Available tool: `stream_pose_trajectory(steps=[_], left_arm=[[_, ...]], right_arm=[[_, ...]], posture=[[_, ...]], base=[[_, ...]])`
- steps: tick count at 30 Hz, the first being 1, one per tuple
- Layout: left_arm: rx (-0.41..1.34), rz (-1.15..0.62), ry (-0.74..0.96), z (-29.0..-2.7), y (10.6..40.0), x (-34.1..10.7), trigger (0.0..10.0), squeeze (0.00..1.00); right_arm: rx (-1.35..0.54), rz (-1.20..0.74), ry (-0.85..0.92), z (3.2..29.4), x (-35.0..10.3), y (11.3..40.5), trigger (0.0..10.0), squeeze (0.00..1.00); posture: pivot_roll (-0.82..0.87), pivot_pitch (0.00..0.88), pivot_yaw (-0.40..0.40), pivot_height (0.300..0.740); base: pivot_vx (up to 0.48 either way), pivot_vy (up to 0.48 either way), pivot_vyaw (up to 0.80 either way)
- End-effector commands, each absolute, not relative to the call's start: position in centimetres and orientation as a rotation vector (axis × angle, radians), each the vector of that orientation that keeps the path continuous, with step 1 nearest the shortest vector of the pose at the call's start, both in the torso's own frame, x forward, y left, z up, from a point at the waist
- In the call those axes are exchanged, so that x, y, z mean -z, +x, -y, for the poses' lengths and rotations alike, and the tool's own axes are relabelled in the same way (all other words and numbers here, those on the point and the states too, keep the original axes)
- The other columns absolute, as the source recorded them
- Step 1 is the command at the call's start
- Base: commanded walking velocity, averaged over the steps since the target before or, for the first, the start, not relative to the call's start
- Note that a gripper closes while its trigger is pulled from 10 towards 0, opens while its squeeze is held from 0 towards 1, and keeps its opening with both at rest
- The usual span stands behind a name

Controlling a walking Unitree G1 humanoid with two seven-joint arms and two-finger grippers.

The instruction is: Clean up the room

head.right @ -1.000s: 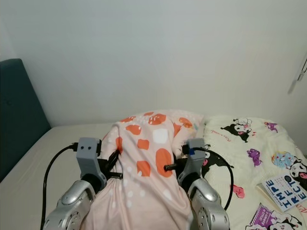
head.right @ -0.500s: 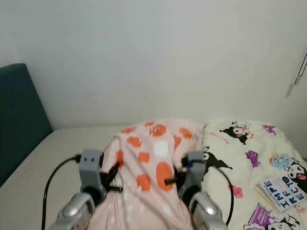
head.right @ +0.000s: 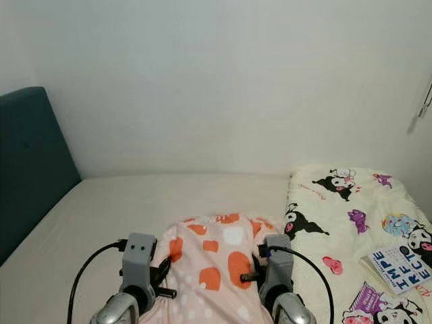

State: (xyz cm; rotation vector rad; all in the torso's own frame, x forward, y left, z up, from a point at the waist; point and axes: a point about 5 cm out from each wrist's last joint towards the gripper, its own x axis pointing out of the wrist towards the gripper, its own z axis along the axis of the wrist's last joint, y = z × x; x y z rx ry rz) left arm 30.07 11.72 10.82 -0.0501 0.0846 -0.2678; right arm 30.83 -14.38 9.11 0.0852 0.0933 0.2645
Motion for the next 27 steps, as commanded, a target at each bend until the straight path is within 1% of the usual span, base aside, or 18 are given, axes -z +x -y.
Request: stream_pose_trajectory(steps=[1,5,13,27], left_arm=[[0.286,-0.056,-0.028,-11.2,29.9,-10.8,10.0,0.0],[0.284,-0.063,-0.018,-11.4,29.7,-10.5,10.0,0.0],[0.276,-0.069,-0.052,-11.5,29.7,-10.5,10.0,0.0],[0.304,-0.038,-0.054,-11.2,30.0,-10.9,10.0,0.0]], right_arm=[[-0.287,-0.071,0.053,13.8,-8.9,30.5,10.0,0.0],[-0.276,-0.078,0.049,14.0,-8.7,30.3,10.0,0.0],[-0.238,-0.032,0.048,14.6,-9.5,30.8,10.0,0.0],[-0.236,-0.007,0.035,14.7,-9.7,30.8,10.0,0.0]], posture=[[0.02,0.139,-0.015,0.724],[0.02,0.14,-0.015,0.724],[0.01,0.132,-0.014,0.724],[0.0,0.117,-0.012,0.724]], base=[[0.0,0.0,0.0],[0.0,0.0,0.0],[0.0,0.0,0.0],[0.0,0.0,0.0]])
